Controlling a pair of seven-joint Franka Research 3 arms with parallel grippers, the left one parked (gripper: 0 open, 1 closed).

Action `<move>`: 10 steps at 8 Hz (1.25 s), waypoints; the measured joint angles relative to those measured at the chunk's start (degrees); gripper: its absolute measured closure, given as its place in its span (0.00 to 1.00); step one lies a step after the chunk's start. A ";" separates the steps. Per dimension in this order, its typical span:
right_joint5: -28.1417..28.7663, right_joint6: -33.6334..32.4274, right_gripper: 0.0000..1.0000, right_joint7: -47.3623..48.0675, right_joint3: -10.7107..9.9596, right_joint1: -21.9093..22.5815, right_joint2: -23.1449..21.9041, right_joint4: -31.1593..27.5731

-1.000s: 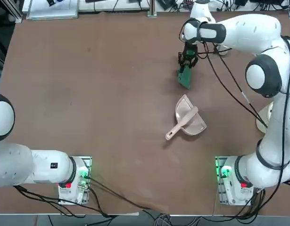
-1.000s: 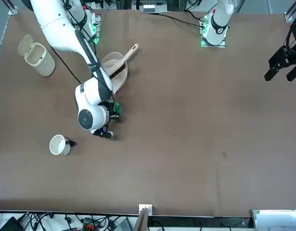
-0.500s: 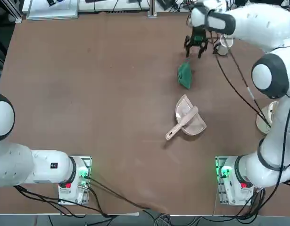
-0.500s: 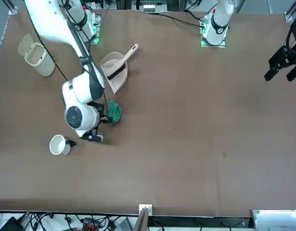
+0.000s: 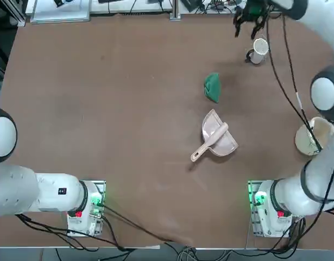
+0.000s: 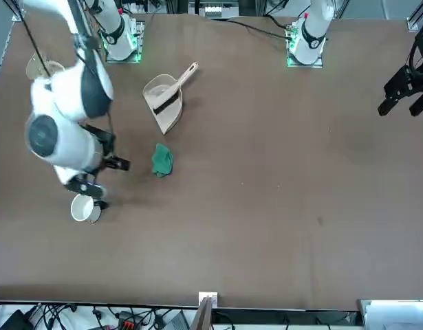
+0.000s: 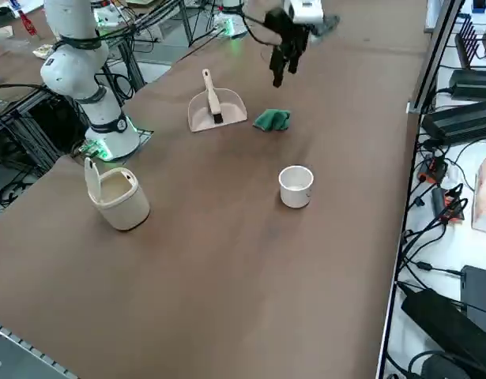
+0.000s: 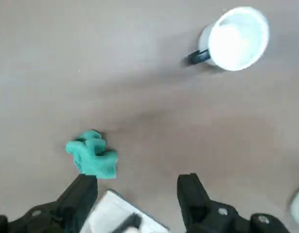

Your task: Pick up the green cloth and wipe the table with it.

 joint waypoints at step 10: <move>-1.56 -3.39 0.00 -22.06 -2.62 -6.93 -24.60 -15.72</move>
